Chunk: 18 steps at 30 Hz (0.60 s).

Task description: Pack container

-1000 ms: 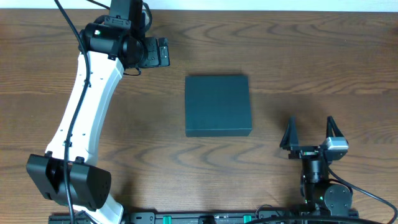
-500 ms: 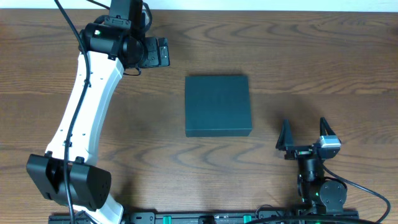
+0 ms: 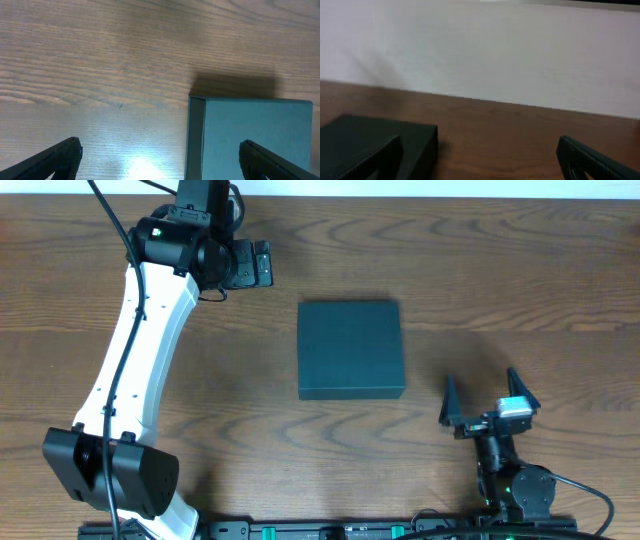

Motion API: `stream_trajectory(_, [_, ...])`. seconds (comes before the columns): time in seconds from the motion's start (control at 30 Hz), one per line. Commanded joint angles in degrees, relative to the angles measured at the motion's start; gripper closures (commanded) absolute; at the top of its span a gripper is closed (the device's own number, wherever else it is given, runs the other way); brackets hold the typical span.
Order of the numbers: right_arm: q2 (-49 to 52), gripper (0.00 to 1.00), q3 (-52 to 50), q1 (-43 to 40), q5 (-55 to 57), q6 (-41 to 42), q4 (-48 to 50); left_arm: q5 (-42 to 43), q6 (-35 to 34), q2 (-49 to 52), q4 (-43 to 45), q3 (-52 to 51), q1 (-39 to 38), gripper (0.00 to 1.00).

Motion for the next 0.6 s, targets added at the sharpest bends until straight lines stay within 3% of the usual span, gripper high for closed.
stream_trajectory(0.0, [-0.6,0.01,-0.2,0.1,-2.0,-5.3,-0.8,-0.5,0.1,0.2,-0.3,0.4,0.1,0.01])
stream_trajectory(0.57, [-0.6,0.01,-0.2,-1.0,1.9,2.5,-0.9,-0.5,0.1,0.2,-0.3,0.4,0.1,0.02])
